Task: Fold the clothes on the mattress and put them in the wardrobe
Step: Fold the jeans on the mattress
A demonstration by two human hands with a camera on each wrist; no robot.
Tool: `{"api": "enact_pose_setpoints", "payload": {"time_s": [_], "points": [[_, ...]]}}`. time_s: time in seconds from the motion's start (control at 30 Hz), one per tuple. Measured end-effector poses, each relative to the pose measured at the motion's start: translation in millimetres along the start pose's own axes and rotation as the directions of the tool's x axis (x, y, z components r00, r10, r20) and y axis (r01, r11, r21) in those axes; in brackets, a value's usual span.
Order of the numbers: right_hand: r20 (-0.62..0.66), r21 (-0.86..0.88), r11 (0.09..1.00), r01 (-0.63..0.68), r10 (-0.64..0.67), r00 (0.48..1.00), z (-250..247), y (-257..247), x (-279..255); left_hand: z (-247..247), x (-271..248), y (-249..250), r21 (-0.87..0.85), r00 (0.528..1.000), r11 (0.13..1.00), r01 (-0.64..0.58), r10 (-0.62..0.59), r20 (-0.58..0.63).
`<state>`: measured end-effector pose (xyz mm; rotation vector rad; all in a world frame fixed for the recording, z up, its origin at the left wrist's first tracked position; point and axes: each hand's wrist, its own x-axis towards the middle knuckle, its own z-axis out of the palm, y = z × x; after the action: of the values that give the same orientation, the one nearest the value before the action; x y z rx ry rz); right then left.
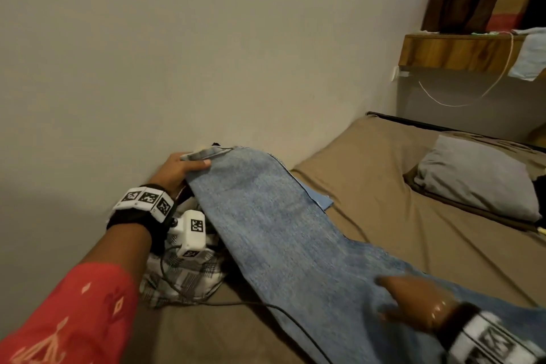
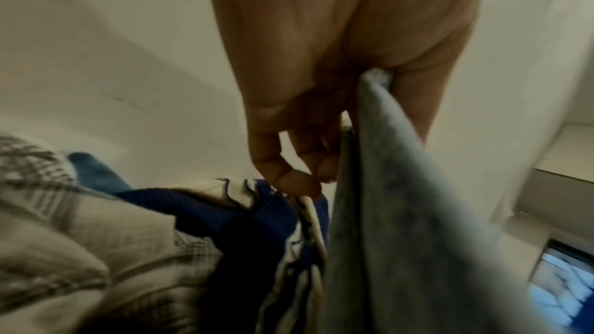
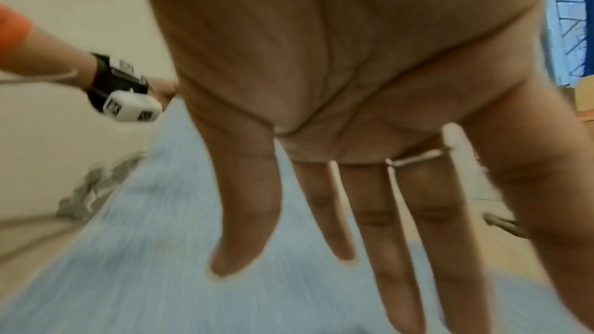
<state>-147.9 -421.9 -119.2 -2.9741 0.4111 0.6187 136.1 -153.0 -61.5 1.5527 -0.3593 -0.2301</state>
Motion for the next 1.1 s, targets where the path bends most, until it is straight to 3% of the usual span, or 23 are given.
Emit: {"api": "enact_pose_setpoints", "payload": {"time_s": [0.03, 0.13, 0.23, 0.3, 0.37, 0.43, 0.53, 0.6, 0.63, 0.67, 0.73, 0.8, 0.9, 1.0, 1.1], "points": [[-0.092, 0.001, 0.997, 0.073, -0.073, 0.993, -22, -14, 15, 3, -2, 2, -0.008, 0.999, 0.999, -0.045, 0.045, 0.026], [-0.374, 0.039, 0.957, 0.287, -0.253, 0.892, -87, -68, 75, 10, -4, 6, 0.107, 0.979, 0.975, -0.193, 0.183, 0.095], [-0.507, 0.201, 0.847, 0.492, -0.340, 0.792, -141, -115, 111, 19, -4, 17, 0.299, 0.936, 0.899, -0.320, 0.250, 0.249], [-0.504, 0.231, 0.792, 0.564, -0.399, 0.766, -166, -135, 121, 20, -3, 22, 0.418, 0.889, 0.804, -0.424, 0.280, 0.363], [-0.449, 0.176, 0.808, 0.563, -0.443, 0.776, -175, -143, 129, 17, -5, 20, 0.510, 0.864, 0.713, -0.482, 0.290, 0.411], [-0.476, 0.123, 0.842, 0.525, -0.414, 0.776, -176, -141, 134, 10, -10, 15, 0.537, 0.865, 0.684, -0.494, 0.320, 0.387], [-0.599, 0.108, 0.889, 0.446, -0.300, 0.743, -171, -137, 142, -4, -17, 0, 0.544, 0.862, 0.672, -0.502, 0.440, 0.252], [-0.681, 0.147, 0.895, 0.421, -0.218, 0.699, -171, -144, 150, -14, -16, -11, 0.517, 0.870, 0.714, -0.471, 0.472, 0.141], [-0.675, 0.164, 0.887, 0.432, -0.218, 0.705, -170, -150, 155, -17, -16, -17, 0.493, 0.890, 0.756, -0.430, 0.445, 0.094], [-0.620, 0.189, 0.869, 0.457, -0.256, 0.742, -168, -157, 159, -20, -15, -21, 0.448, 0.923, 0.816, -0.366, 0.380, 0.062], [-0.420, 0.259, 0.823, 0.505, -0.375, 0.827, -159, -174, 165, -22, -15, -23, 0.326, 0.979, 0.925, -0.196, 0.201, 0.019], [-0.303, 0.304, 0.806, 0.509, -0.425, 0.853, -146, -183, 170, -26, -12, -23, 0.247, 0.999, 0.968, -0.039, 0.045, -0.020], [-0.357, 0.290, 0.806, 0.516, -0.409, 0.840, -126, -180, 168, -33, 2, -20, 0.302, 0.997, 0.951, 0.072, -0.068, -0.024], [-0.435, 0.241, 0.823, 0.515, -0.383, 0.815, -98, -162, 163, -38, 14, -14, 0.388, 0.999, 0.921, 0.047, -0.053, 0.006], [-0.314, 0.201, 0.897, 0.393, -0.321, 0.893, -61, -132, 163, -48, 18, -14, 0.489, 0.999, 0.871, 0.046, -0.044, -0.014]]}}
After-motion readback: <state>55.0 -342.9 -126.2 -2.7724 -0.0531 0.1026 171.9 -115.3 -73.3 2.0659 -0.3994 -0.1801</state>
